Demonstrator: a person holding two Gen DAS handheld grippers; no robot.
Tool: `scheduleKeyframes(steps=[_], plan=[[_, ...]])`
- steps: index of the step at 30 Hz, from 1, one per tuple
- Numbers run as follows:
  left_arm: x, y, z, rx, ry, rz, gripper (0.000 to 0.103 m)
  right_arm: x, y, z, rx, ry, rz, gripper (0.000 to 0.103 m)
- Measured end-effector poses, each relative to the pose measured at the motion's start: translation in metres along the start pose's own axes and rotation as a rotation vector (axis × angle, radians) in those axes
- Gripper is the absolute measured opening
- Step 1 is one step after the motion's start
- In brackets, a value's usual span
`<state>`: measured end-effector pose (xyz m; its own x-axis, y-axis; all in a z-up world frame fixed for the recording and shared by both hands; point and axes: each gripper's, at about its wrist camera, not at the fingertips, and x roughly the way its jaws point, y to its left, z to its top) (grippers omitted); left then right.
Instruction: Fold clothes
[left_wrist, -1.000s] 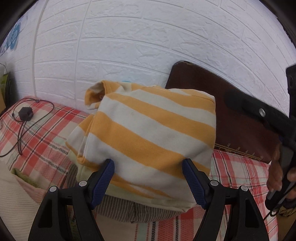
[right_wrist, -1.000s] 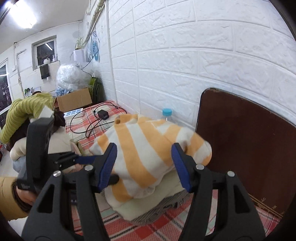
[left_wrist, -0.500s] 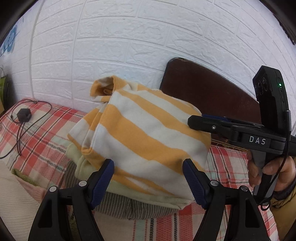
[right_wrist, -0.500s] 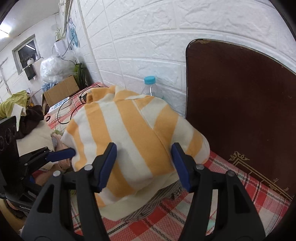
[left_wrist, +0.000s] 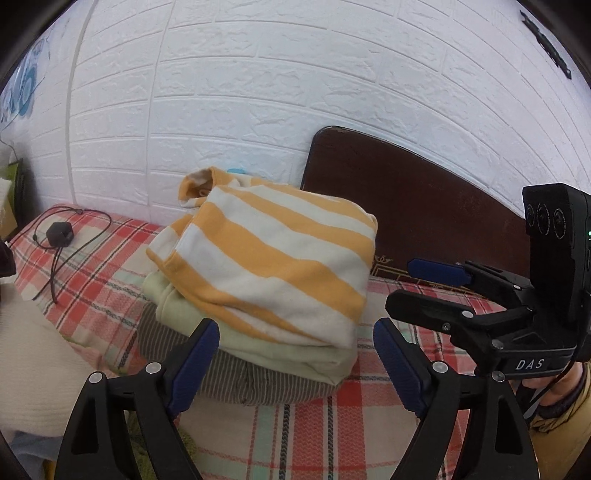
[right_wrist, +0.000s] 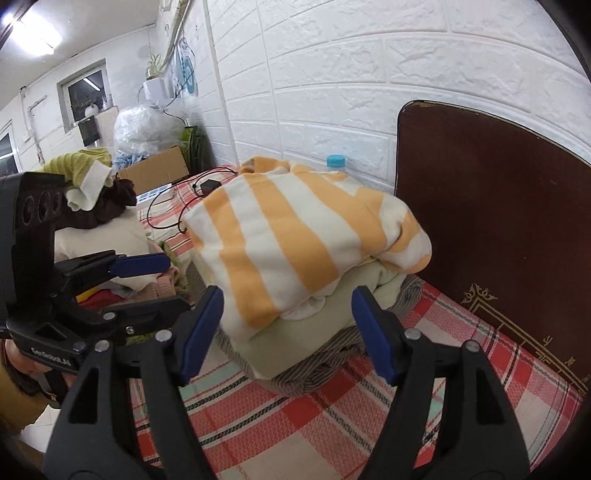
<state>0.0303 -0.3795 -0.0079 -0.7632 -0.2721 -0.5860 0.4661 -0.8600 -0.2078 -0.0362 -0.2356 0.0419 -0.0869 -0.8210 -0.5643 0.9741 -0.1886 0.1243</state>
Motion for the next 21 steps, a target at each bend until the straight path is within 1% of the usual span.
scheduleKeyframes(steps=[1, 2, 7, 8, 12, 16, 18, 21], plan=[[-0.004, -0.002, -0.002, 0.008, -0.002, -0.006, 0.087, -0.002, 0.004, -0.003, -0.013, 0.004, -0.003, 0.080], [-0.008, -0.004, -0.004, 0.016, -0.002, -0.013, 0.087, -0.003, 0.008, -0.005, -0.027, 0.009, -0.006, 0.082], [-0.023, -0.009, -0.013, -0.012, 0.008, -0.083, 0.087, -0.018, 0.018, -0.017, -0.037, -0.006, -0.001, 0.082], [-0.026, -0.009, -0.015, -0.013, 0.005, -0.086, 0.089, -0.020, 0.020, -0.019, -0.036, -0.007, -0.003, 0.082], [-0.039, -0.013, -0.020, -0.005, -0.016, -0.075, 0.102, -0.030, 0.023, -0.025, -0.020, -0.014, -0.001, 0.082], [-0.049, -0.020, -0.025, 0.016, -0.020, -0.069, 0.103, -0.037, 0.024, -0.031, 0.016, -0.027, 0.015, 0.082], [-0.052, -0.022, -0.027, 0.016, -0.016, -0.055, 0.103, -0.038, 0.025, -0.033, 0.024, -0.028, 0.020, 0.082], [-0.057, -0.021, -0.029, 0.011, -0.033, -0.047, 0.103, -0.040, 0.026, -0.036, 0.035, -0.029, 0.023, 0.083]])
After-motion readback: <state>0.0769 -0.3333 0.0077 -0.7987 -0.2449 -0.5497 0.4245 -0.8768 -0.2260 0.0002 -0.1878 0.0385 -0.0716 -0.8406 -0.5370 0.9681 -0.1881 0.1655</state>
